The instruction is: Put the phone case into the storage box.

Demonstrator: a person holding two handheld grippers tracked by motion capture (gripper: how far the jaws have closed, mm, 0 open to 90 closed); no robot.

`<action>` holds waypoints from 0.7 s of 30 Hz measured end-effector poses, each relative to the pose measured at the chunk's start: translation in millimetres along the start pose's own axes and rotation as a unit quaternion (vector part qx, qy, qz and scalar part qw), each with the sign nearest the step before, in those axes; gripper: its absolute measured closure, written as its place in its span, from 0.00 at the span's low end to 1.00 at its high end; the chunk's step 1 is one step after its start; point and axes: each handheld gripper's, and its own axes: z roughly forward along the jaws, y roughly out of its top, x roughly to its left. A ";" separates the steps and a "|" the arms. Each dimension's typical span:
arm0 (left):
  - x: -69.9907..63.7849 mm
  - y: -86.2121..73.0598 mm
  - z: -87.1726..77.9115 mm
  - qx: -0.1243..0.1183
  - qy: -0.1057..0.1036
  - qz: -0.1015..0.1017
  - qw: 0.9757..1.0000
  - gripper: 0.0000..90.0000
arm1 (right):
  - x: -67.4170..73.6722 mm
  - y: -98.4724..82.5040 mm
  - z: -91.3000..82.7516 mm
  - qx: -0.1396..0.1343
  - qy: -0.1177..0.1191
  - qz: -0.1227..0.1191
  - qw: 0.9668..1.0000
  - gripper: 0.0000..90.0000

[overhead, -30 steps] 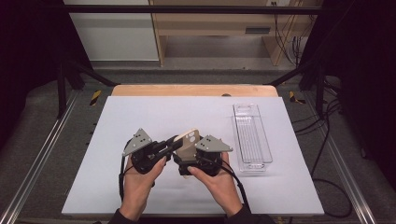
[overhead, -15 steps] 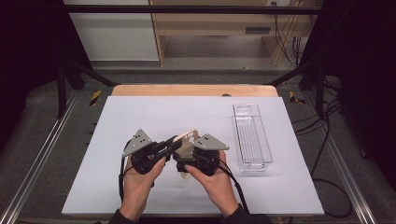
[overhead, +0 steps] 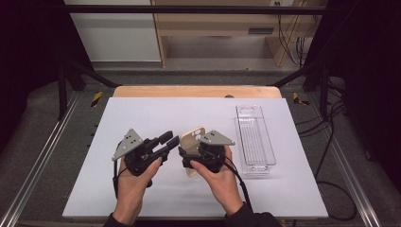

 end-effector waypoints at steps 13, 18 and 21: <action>35.5 -21.0 -27.8 0.007 0.106 0.055 0.993 0.35 | -24.2 12.0 -6.0 -0.002 -0.014 0.033 0.999 0.13; 46.4 -45.7 -34.4 0.025 0.119 0.067 0.990 0.25 | -33.4 17.5 -9.2 -0.006 -0.022 0.049 0.999 0.13; 50.1 -54.7 -37.4 0.029 0.121 0.064 0.990 0.20 | -38.1 22.1 -11.2 -0.009 -0.024 0.058 0.998 0.13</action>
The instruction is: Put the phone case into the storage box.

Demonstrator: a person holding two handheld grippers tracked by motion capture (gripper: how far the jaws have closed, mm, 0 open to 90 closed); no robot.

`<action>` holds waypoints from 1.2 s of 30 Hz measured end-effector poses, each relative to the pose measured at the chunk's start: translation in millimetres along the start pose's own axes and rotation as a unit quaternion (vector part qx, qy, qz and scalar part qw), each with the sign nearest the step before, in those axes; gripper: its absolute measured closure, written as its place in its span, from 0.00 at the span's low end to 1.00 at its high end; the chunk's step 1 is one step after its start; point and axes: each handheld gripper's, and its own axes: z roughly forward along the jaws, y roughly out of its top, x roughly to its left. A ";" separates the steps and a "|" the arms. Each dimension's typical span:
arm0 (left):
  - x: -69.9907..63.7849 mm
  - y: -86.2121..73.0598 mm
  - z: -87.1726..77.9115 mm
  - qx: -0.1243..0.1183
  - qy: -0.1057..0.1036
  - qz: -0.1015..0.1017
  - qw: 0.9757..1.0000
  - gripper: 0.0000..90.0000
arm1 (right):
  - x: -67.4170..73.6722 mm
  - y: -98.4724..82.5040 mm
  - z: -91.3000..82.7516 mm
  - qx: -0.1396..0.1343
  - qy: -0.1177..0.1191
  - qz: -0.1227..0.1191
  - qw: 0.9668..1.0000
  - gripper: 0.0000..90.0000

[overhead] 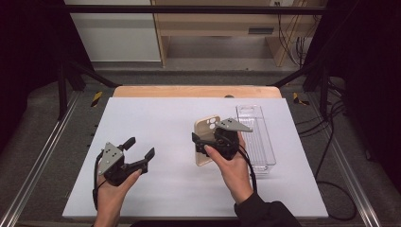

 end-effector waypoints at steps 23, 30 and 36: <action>36.8 -45.3 -14.5 0.007 0.000 -0.025 1.000 0.05 | -50.0 69.7 2.4 -0.017 -0.056 0.039 0.998 0.13; 44.6 -48.2 -20.0 0.003 0.006 -0.039 0.999 0.05 | -77.5 84.0 5.6 -0.013 -0.084 0.066 0.994 0.13; 45.9 -49.0 -20.0 0.004 0.000 -0.038 0.999 0.05 | -97.6 93.5 7.0 -0.018 -0.123 0.062 0.990 0.13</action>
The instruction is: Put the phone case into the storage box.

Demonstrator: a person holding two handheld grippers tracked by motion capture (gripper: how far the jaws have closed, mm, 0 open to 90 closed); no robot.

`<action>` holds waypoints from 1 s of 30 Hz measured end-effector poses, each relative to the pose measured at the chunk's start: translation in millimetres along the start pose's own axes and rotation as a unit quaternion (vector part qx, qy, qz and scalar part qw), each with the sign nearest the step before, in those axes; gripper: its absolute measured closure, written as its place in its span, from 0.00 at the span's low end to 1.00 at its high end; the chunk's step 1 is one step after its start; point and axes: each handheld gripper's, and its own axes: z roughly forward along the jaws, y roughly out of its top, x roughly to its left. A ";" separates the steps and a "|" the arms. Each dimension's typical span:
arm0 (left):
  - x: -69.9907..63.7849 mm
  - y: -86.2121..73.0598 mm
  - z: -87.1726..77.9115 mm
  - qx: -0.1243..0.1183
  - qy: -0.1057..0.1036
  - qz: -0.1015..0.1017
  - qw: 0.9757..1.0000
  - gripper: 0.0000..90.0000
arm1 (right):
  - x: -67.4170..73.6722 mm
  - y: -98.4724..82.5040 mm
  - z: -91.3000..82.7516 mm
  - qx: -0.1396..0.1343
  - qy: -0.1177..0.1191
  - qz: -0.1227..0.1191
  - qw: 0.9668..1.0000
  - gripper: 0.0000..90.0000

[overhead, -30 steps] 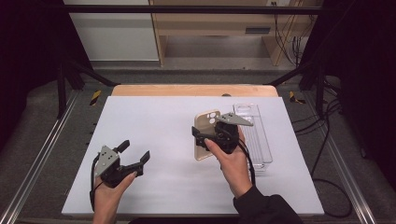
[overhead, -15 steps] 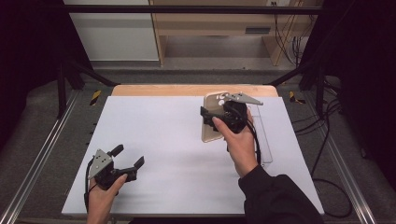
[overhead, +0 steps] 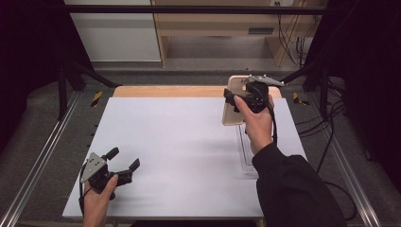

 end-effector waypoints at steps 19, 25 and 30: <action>0.4 -0.3 0.6 -0.002 -0.009 -0.005 1.000 0.05 | -43.2 11.9 28.6 -0.037 -0.066 -0.008 0.997 0.13; 0.0 -0.2 0.9 -0.002 -0.015 -0.002 1.000 0.05 | -49.5 12.6 31.7 -0.040 -0.079 -0.011 0.996 0.13; 0.3 -0.4 0.7 -0.002 -0.013 -0.003 1.000 0.05 | -53.1 12.0 32.1 -0.041 -0.084 -0.012 0.996 0.13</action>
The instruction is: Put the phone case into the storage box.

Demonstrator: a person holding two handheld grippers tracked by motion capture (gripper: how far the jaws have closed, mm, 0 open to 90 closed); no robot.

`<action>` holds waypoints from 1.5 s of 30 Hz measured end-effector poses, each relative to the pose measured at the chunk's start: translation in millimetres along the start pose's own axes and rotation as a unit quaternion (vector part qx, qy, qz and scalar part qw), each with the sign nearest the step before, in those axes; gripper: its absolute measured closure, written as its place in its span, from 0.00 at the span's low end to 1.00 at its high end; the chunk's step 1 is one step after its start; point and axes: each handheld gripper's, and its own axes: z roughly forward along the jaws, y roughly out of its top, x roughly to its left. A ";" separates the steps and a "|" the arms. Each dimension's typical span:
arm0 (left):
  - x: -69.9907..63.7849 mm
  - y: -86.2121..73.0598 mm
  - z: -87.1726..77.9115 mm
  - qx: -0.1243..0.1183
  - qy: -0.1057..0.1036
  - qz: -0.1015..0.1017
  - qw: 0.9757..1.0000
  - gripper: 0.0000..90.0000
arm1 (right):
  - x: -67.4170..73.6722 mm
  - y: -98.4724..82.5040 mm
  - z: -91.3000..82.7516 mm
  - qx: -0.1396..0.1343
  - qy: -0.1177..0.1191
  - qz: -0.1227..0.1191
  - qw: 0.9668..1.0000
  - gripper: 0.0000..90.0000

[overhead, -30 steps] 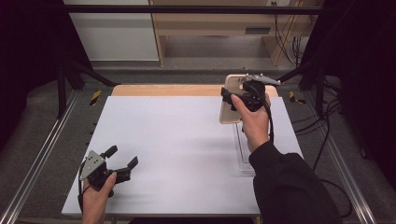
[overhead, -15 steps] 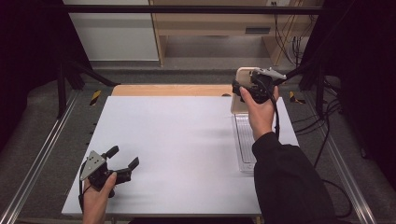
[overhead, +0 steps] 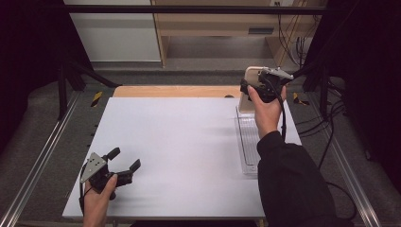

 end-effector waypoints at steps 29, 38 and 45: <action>0.3 -0.1 -0.2 -0.001 -0.009 0.002 1.000 0.05 | -15.5 -14.6 13.3 -0.017 -0.005 -0.006 1.000 0.13; -0.1 -0.1 0.0 -0.001 -0.011 0.004 1.000 0.05 | -20.5 -25.4 17.8 -0.008 -0.009 0.005 1.000 0.13; -0.5 -0.2 0.0 -0.002 -0.013 0.006 1.000 0.05 | -22.5 -33.7 20.8 0.001 -0.006 0.010 1.000 0.13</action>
